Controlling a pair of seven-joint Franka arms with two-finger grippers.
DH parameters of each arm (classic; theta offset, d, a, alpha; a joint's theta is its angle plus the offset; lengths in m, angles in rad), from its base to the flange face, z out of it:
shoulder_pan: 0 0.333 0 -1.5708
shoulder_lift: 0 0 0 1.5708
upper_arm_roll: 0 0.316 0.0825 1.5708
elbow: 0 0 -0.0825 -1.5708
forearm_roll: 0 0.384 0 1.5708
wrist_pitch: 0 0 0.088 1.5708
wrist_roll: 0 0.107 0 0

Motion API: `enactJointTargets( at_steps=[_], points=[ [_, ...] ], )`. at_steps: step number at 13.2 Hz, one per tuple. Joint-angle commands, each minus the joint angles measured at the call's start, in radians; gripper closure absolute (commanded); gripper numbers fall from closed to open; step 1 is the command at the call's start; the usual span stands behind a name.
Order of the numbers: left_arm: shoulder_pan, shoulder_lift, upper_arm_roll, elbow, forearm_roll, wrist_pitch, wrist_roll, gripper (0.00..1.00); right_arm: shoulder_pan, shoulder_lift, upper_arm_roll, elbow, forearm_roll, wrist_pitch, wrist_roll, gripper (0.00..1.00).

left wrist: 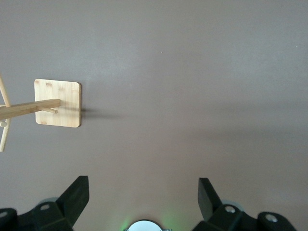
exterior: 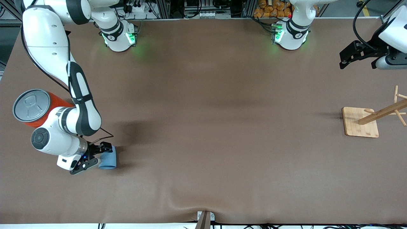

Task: Flip cup
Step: 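Reach the right gripper down to the lying blue cup, then close the right gripper on the blue cup's base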

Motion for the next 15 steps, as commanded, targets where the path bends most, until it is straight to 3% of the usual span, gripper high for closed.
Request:
enactJointTargets(
  at_steps=[1, 7, 8, 11, 12, 15],
  points=[
    [0.007, -0.008, -0.006, 0.004, 0.02, -0.004, 0.008, 0.0, 0.003, 0.02, -0.003, 0.018, 0.032, 0.038, 0.006, 0.0],
    [0.005, -0.008, -0.007, 0.005, 0.02, -0.004, -0.003, 0.0, 0.003, 0.033, -0.003, 0.014, 0.043, 0.067, 0.003, 0.01],
    [0.005, -0.008, -0.007, 0.005, 0.02, -0.004, -0.004, 0.0, 0.004, 0.033, -0.003, 0.014, 0.043, 0.067, -0.001, 0.11],
    [0.008, -0.02, -0.003, 0.005, 0.02, -0.005, -0.001, 0.0, 0.004, 0.033, -0.003, 0.014, 0.043, 0.067, -0.006, 0.58],
    [0.009, -0.025, 0.001, 0.005, 0.018, -0.005, -0.003, 0.0, 0.004, 0.033, -0.003, 0.014, 0.043, 0.067, -0.009, 0.65],
    [0.009, -0.039, 0.007, 0.004, 0.018, -0.008, -0.001, 0.0, 0.006, 0.032, -0.003, 0.012, 0.042, 0.06, -0.011, 0.65]
  ],
)
